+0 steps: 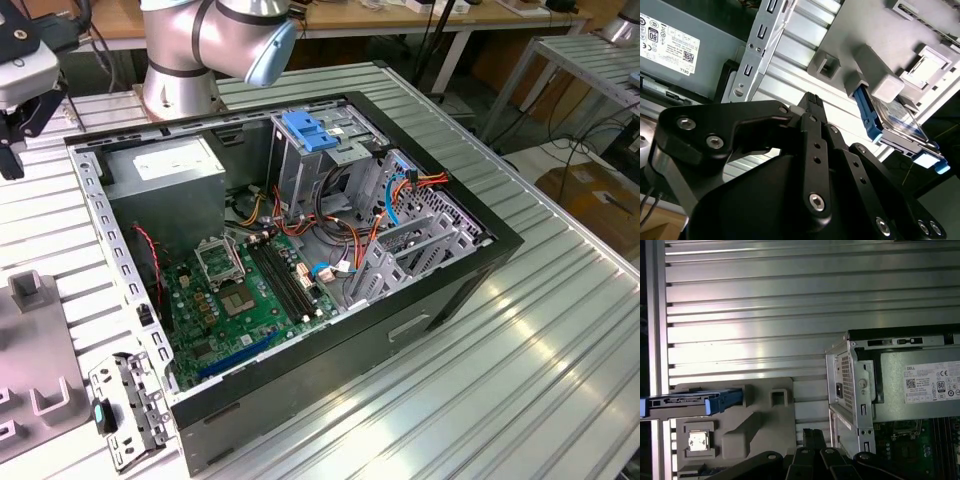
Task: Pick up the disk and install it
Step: 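Reach for the disk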
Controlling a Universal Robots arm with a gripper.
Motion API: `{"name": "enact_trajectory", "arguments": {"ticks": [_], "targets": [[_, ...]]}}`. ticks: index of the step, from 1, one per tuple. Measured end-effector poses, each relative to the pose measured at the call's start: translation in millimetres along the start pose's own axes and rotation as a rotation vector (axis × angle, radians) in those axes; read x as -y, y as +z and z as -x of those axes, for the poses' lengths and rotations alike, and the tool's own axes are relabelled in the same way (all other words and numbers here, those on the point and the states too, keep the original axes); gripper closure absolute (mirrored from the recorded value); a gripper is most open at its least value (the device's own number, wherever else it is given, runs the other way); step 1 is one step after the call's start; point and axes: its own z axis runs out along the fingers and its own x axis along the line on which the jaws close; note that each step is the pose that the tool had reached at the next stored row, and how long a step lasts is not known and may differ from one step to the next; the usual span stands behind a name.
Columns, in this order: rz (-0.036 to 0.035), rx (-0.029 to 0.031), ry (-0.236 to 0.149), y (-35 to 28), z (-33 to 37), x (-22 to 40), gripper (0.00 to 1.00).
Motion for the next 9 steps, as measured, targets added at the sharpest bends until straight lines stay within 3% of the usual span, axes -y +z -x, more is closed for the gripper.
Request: {"name": "enact_trajectory", "arguments": {"ticks": [9], "targets": [[0.0001,0.0001,0.000,-0.1,-9.3,0.7,0.89]]}}
